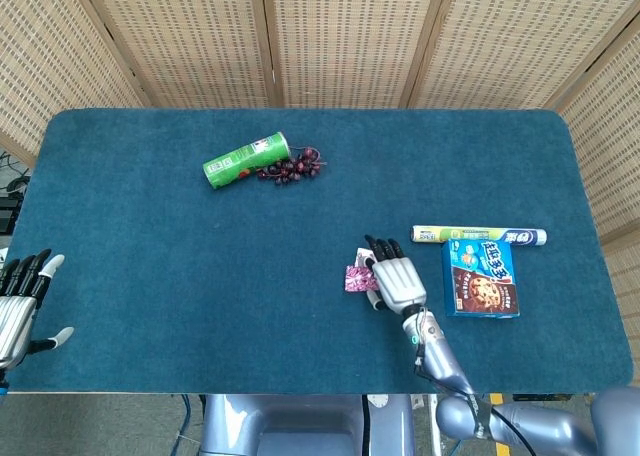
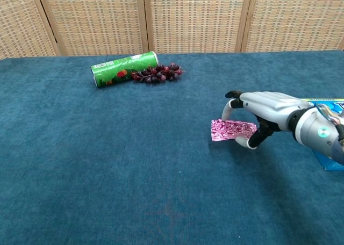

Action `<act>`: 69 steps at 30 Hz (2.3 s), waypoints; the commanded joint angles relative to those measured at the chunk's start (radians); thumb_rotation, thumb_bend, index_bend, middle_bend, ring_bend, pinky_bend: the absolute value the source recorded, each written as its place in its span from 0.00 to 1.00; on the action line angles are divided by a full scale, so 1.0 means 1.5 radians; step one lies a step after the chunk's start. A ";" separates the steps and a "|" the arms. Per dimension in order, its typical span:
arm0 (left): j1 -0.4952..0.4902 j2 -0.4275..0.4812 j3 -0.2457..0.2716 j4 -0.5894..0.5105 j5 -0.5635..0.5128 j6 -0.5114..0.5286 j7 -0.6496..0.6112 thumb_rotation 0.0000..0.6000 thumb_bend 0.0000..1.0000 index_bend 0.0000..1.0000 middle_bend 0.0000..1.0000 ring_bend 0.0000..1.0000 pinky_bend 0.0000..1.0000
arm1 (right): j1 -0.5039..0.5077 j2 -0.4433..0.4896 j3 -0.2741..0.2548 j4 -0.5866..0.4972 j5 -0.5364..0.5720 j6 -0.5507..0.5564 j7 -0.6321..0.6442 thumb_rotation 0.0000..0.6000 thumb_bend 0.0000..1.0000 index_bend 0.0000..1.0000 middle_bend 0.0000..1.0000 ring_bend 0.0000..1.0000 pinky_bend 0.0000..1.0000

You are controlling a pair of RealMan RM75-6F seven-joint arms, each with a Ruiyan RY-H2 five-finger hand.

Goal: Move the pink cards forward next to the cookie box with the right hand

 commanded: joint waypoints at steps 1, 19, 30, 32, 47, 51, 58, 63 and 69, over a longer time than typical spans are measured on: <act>0.000 0.000 0.000 0.000 0.000 0.000 0.000 1.00 0.01 0.00 0.00 0.00 0.00 | 0.018 -0.015 0.015 0.035 0.031 -0.009 -0.010 1.00 0.44 0.56 0.00 0.00 0.00; 0.000 0.002 0.001 0.000 0.001 -0.002 -0.005 1.00 0.01 0.00 0.00 0.00 0.00 | 0.053 -0.040 0.023 0.102 0.110 -0.016 -0.029 1.00 0.44 0.54 0.00 0.00 0.00; 0.000 0.000 0.000 0.000 0.000 0.000 -0.002 1.00 0.01 0.00 0.00 0.00 0.00 | 0.061 -0.029 0.011 0.093 0.141 -0.014 -0.047 1.00 0.39 0.34 0.00 0.00 0.00; 0.000 0.000 0.000 0.000 -0.001 0.000 -0.001 1.00 0.01 0.00 0.00 0.00 0.00 | 0.062 -0.029 0.009 0.096 0.144 -0.013 -0.047 1.00 0.39 0.32 0.00 0.00 0.00; 0.000 -0.001 -0.001 -0.001 -0.003 0.000 0.002 1.00 0.01 0.00 0.00 0.00 0.00 | 0.067 -0.017 0.007 0.086 0.154 -0.011 -0.038 1.00 0.33 0.20 0.00 0.00 0.00; 0.000 -0.001 -0.001 -0.001 -0.003 0.000 0.002 1.00 0.01 0.00 0.00 0.00 0.00 | 0.068 -0.010 0.006 0.076 0.153 -0.006 -0.037 1.00 0.31 0.18 0.00 0.00 0.00; 0.000 -0.001 -0.001 -0.002 -0.003 0.000 0.001 1.00 0.01 0.00 0.00 0.00 0.00 | 0.060 0.013 0.003 0.034 0.132 0.007 -0.019 1.00 0.31 0.17 0.00 0.00 0.00; 0.000 0.001 0.000 -0.001 -0.002 -0.002 -0.004 1.00 0.01 0.00 0.00 0.00 0.00 | 0.008 0.102 -0.035 -0.073 -0.001 0.032 0.066 1.00 0.31 0.17 0.00 0.00 0.00; 0.001 -0.001 0.000 -0.001 0.000 0.003 -0.004 1.00 0.01 0.00 0.00 0.00 0.00 | -0.091 0.191 -0.120 -0.090 -0.242 0.145 0.211 1.00 0.29 0.17 0.00 0.00 0.00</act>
